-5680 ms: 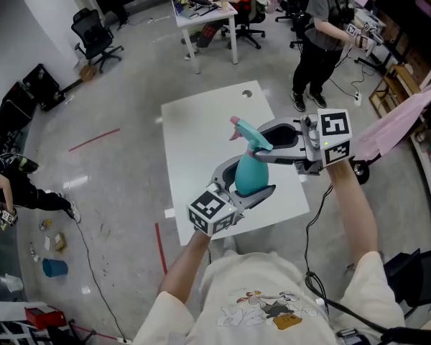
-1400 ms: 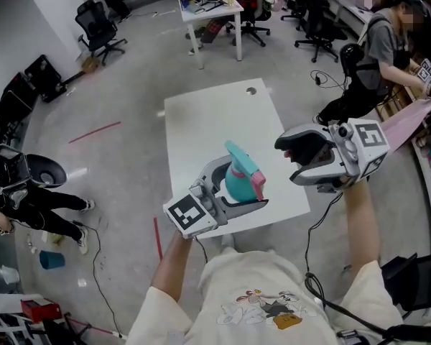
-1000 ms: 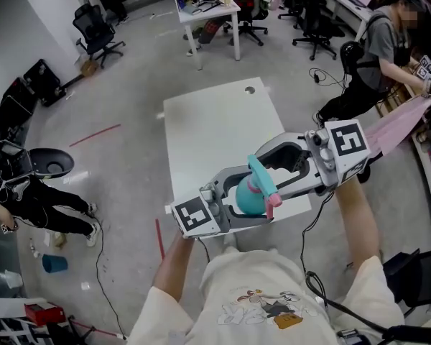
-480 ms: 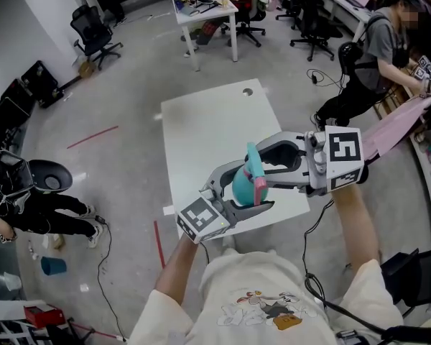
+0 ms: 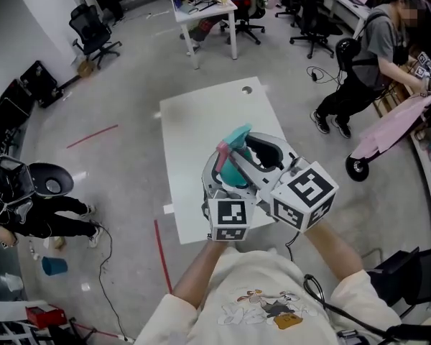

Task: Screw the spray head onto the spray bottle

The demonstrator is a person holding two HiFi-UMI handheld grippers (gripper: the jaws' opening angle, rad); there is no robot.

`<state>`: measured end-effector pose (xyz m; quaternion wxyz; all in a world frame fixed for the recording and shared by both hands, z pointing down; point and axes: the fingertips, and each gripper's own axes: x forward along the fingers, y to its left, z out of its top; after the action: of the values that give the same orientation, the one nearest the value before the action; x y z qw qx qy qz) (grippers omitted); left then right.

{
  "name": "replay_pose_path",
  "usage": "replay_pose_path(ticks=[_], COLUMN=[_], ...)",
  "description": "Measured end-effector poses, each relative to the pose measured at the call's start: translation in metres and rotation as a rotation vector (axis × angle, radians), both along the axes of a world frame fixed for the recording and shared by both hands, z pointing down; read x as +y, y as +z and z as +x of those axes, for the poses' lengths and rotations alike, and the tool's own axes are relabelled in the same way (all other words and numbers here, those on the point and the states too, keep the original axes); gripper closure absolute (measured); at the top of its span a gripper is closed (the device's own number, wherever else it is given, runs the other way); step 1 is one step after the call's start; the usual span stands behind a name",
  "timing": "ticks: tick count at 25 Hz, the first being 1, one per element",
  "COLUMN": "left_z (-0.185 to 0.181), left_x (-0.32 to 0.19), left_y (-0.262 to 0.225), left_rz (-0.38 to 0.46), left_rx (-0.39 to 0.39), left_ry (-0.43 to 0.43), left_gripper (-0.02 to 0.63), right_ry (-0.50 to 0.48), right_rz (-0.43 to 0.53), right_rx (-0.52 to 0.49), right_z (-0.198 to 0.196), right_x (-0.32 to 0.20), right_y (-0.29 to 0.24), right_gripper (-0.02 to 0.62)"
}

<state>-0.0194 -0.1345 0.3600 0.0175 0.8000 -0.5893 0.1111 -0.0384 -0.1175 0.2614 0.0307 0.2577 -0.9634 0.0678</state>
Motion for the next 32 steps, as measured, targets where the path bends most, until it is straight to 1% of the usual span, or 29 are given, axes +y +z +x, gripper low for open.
replay_pose_path(ticks=[1,3,5,7,10,12,14,16,18,19,20,24,26,29,30,32], left_z=[0.003,0.01,0.015,0.018,0.025,0.03,0.035,0.04,0.041,0.041,0.042,0.043,0.041,0.041,0.042,0.043], left_x=[0.001,0.005,0.01,0.019,0.045,0.063,0.075,0.082,0.084,0.084,0.083,0.079,0.072,0.057,0.053,0.048], left_y=[0.0,-0.001,-0.002,-0.006,-0.011,-0.014,-0.016,-0.018,-0.018,-0.018,-0.018,-0.02,-0.019,-0.015,-0.016,-0.02], left_rz=[0.002,0.013,0.018,0.024,0.036,0.027,0.01,-0.007,-0.015,-0.017,-0.018,-0.008,-0.01,-0.01,-0.008,-0.01], left_rx=[0.025,0.075,0.114,0.134,0.127,0.136,0.163,0.192,0.188,0.18,0.178,0.185,0.175,0.146,0.148,0.175], left_ry=[0.029,0.118,0.238,0.392,0.673,0.827,0.929,0.98,0.999,1.002,1.002,0.977,0.915,0.765,0.718,0.641], left_gripper=[0.181,0.181,0.181,0.181,0.181,0.181,0.181,0.181,0.181,0.181,0.181,0.181,0.181,0.181,0.181,0.181], right_ry=[-0.004,-0.073,-0.179,-0.283,-0.439,-0.547,-0.63,-0.673,-0.698,-0.706,-0.711,-0.696,-0.661,-0.583,-0.563,-0.534], right_rz=[0.021,0.021,-0.022,-0.044,-0.031,-0.021,-0.013,0.008,0.027,0.031,0.034,0.041,0.04,0.043,0.04,0.034], right_rx=[0.011,0.017,-0.007,-0.019,-0.007,-0.008,-0.006,0.015,0.036,0.038,0.038,0.056,0.06,0.058,0.048,0.029], right_z=[-0.001,0.002,0.01,0.017,0.02,0.017,0.015,0.014,0.01,0.008,0.007,0.006,0.005,0.007,0.008,0.008], right_x=[0.003,0.011,0.02,0.023,0.029,0.039,0.05,0.058,0.063,0.065,0.065,0.063,0.058,0.049,0.047,0.044], right_y=[0.001,0.002,0.0,-0.004,-0.01,-0.016,-0.019,-0.018,-0.015,-0.015,-0.015,-0.013,-0.013,-0.011,-0.012,-0.016], right_gripper=[0.46,0.449,0.394,0.373,0.371,0.371,0.373,0.374,0.379,0.408,0.455,0.462,0.463,0.463,0.463,0.463])
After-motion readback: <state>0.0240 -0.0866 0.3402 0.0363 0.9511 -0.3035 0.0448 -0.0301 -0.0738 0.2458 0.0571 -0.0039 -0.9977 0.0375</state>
